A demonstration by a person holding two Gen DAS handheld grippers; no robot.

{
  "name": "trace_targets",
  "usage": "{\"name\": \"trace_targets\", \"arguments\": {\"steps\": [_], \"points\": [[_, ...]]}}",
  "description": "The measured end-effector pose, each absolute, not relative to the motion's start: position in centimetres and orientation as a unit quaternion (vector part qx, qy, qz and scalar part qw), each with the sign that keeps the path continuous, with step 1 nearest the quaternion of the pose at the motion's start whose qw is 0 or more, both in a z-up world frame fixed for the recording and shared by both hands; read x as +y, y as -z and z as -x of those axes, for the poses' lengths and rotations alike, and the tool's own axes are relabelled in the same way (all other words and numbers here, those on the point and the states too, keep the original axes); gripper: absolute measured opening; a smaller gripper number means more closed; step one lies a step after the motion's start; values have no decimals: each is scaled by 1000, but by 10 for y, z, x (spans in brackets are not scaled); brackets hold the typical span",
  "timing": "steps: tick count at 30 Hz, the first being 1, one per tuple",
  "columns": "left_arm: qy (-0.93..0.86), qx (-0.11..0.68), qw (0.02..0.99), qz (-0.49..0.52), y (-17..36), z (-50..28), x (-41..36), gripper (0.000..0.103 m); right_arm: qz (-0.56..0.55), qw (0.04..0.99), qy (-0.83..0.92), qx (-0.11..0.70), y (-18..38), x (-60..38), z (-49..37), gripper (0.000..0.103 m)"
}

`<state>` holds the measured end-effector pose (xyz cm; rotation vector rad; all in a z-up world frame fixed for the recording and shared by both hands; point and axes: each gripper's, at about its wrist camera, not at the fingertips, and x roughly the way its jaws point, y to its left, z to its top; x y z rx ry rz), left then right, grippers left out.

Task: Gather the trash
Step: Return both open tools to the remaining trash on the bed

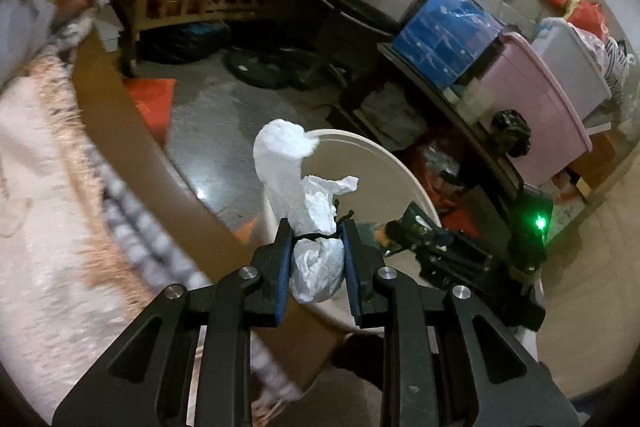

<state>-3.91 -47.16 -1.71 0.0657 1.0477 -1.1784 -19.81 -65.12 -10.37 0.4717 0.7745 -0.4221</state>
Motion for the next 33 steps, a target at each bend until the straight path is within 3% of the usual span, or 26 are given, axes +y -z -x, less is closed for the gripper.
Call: {"name": "trace_targets", "arguments": {"steps": [2, 4, 5, 6, 9, 10, 33], "points": [[535, 473, 699, -28, 20, 44, -482, 24, -234, 874, 212, 369, 106, -657, 203, 46], [539, 480, 692, -22, 25, 46, -491, 35, -240, 873, 220, 363, 105, -661, 206, 47], [540, 483, 689, -20, 27, 46, -494, 52, -242, 872, 224, 361, 105, -662, 208, 47], [540, 486, 687, -17, 30, 46, -495, 62, -243, 871, 230, 359, 105, -664, 208, 50], [534, 488, 690, -15, 32, 45, -492, 63, -245, 871, 237, 355, 104, -666, 213, 69], [530, 488, 693, -18, 32, 44, -489, 63, -244, 872, 236, 353, 104, -664, 213, 70], [362, 396, 839, -87, 14, 22, -353, 63, -179, 904, 153, 356, 77, -564, 172, 70]]}}
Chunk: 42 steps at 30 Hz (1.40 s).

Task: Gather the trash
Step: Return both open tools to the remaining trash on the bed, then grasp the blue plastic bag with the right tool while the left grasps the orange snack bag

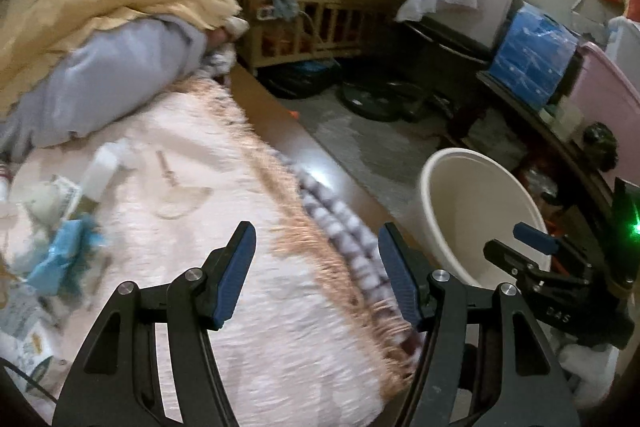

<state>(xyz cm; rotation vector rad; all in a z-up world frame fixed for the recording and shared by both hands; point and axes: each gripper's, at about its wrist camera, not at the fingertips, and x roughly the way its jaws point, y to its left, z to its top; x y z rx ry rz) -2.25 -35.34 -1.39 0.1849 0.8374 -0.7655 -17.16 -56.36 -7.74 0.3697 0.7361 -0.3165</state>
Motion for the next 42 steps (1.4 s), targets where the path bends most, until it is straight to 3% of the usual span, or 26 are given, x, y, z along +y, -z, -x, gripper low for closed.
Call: {"name": "trace_targets", "arguments": {"steps": [17, 28, 36, 42], "points": [[279, 378, 880, -61, 3, 7, -246, 63, -130, 921, 48, 364, 54, -455, 111, 70], [205, 384, 900, -26, 8, -13, -132, 63, -113, 912, -33, 392, 61, -381, 56, 70], [144, 394, 908, -5, 27, -34, -53, 63, -98, 903, -92, 407, 66, -328, 7, 74], [147, 409, 901, -2, 46, -50, -36, 63, -106, 893, -117, 420, 72, -301, -37, 75]]}}
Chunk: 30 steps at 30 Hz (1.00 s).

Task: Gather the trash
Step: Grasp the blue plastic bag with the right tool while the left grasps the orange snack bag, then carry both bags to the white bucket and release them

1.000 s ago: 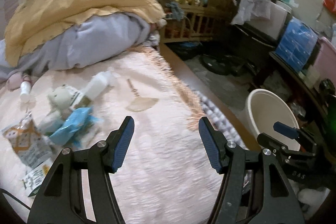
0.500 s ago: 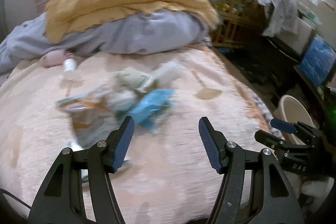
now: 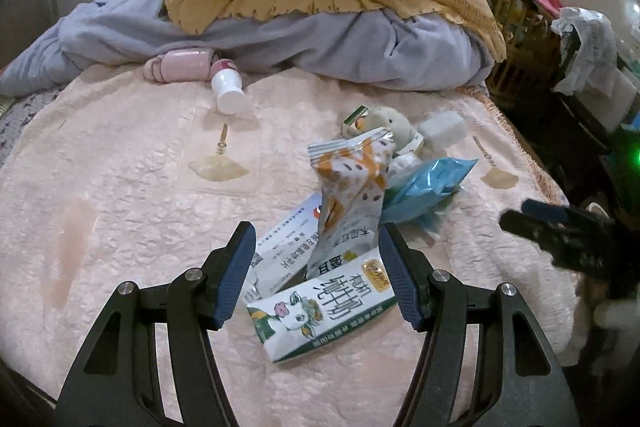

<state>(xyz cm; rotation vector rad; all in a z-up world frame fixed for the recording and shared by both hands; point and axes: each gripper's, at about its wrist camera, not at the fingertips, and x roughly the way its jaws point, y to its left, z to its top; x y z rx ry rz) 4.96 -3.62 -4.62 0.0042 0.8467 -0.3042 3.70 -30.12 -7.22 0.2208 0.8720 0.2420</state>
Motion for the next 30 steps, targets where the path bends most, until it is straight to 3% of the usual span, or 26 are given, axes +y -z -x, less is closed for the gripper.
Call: {"name": "trace_targets", "arguments": {"steps": [12, 14, 15, 16, 17, 18, 20, 30], "points": [[174, 425, 888, 0, 67, -88, -43, 62, -136, 885, -133, 425, 81, -279, -103, 73], [181, 427, 886, 0, 68, -92, -45, 58, -144, 880, -145, 428, 87, -276, -113, 51], [189, 428, 884, 2, 69, -93, -47, 43, -144, 879, -149, 430, 89, -274, -117, 35], [192, 432, 881, 1, 70, -94, -49, 34, -139, 878, -150, 433, 92, -272, -118, 30], [195, 437, 878, -1, 71, -96, -51, 18, -136, 879, -152, 431, 93, -272, -117, 19], [195, 441, 876, -1, 72, -97, -52, 12, -135, 880, -153, 428, 92, -273, -115, 17], [199, 438, 877, 1, 68, -95, -53, 9, -142, 885, -159, 414, 85, -280, -104, 13], [223, 401, 888, 13, 12, -77, -64, 8, -148, 910, -157, 353, 28, -327, -41, 10]]}}
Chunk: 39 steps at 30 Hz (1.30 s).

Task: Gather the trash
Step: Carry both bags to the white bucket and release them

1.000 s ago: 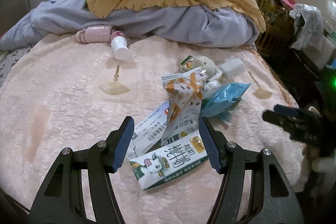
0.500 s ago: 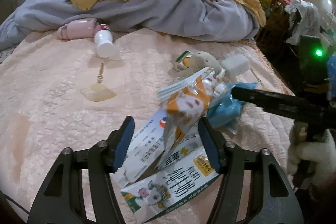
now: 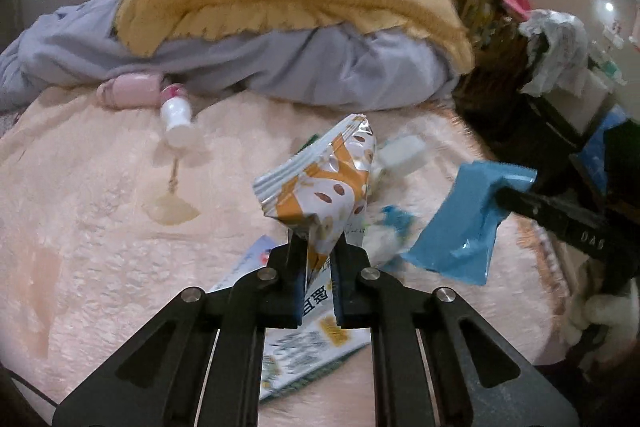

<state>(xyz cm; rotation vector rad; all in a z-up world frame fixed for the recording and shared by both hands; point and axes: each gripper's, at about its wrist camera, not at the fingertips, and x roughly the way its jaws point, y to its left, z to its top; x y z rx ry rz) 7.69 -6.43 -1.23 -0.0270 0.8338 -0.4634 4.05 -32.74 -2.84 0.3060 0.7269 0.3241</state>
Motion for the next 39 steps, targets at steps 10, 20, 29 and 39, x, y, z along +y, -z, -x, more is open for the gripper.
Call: {"name": "trace_targets", "arguments": {"steps": [10, 20, 29, 39], "points": [[305, 395, 866, -16, -9, -41, -152, 8, -158, 923, -94, 338, 22, -394, 31, 10], [376, 392, 838, -59, -11, -6, -265, 8, -182, 929, -11, 323, 22, -484, 96, 10], [427, 391, 810, -90, -9, 22, -355, 8, -206, 925, 77, 311, 25, -571, 159, 10], [481, 411, 770, -80, -1, 45, -438, 8, -219, 906, 171, 319, 53, -637, 201, 10]]}}
